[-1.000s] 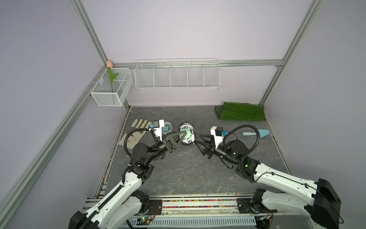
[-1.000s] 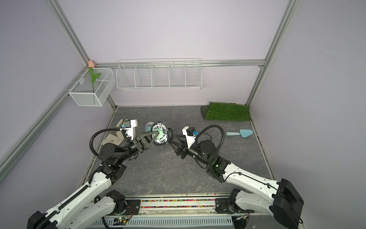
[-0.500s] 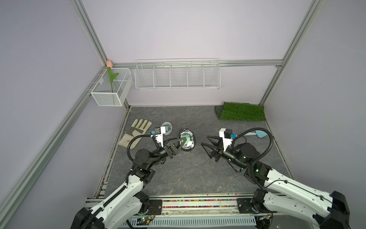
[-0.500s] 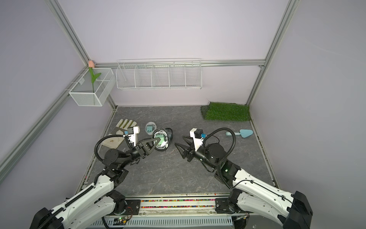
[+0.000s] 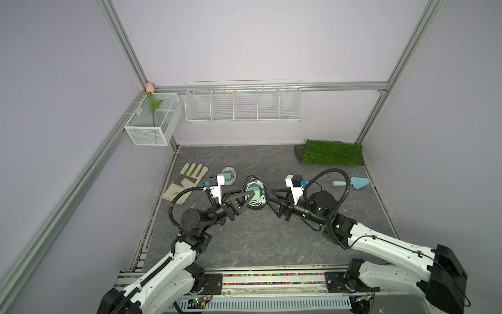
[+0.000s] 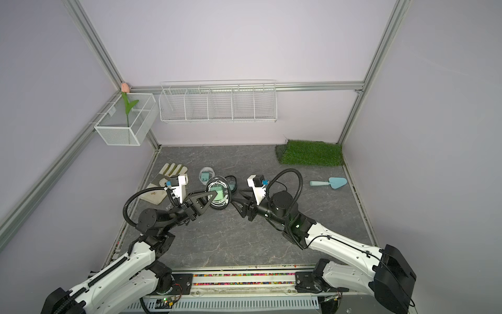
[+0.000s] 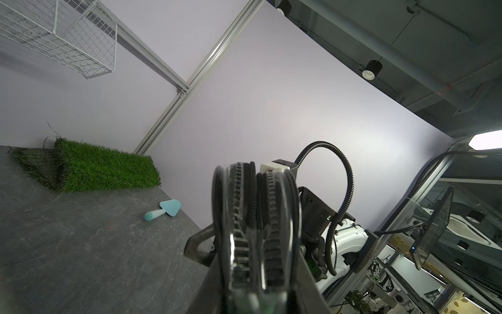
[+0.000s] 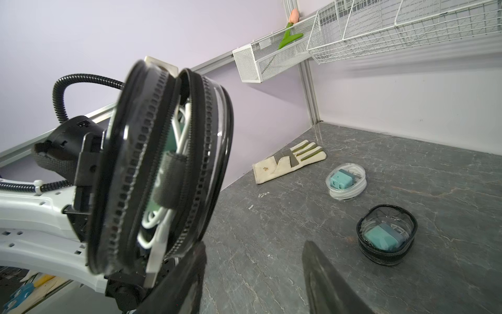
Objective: Pack away charging kits
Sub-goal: Adjust the storage bag.
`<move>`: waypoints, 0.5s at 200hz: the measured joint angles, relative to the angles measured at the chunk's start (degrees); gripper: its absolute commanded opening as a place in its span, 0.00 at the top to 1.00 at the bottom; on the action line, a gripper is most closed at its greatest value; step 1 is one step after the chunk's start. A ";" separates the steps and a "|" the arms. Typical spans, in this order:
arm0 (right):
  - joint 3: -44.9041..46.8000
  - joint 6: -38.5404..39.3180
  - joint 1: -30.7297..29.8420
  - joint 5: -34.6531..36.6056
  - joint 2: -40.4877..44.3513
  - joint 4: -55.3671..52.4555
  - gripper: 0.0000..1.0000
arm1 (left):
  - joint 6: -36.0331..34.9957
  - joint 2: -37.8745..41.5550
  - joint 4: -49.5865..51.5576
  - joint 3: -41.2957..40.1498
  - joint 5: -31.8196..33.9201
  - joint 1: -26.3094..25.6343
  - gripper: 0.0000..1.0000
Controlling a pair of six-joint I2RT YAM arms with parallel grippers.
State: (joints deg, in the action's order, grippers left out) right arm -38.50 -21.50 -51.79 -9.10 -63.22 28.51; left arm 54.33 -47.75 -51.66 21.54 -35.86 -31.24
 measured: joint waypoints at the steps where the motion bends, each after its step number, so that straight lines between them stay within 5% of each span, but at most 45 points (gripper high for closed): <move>1: 0.00 0.00 0.00 0.02 0.00 0.02 0.40 | 0.02 0.04 0.04 0.00 0.00 0.00 0.96; 100: 0.13 -0.17 0.00 -0.24 1.79 0.66 0.40 | -1.70 0.39 3.76 0.00 0.17 0.00 0.96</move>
State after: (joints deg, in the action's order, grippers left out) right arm -38.37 -21.67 -51.79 -9.34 -61.43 29.17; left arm 52.62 -47.35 -47.90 21.54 -35.68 -31.24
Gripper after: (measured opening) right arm 0.601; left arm 0.262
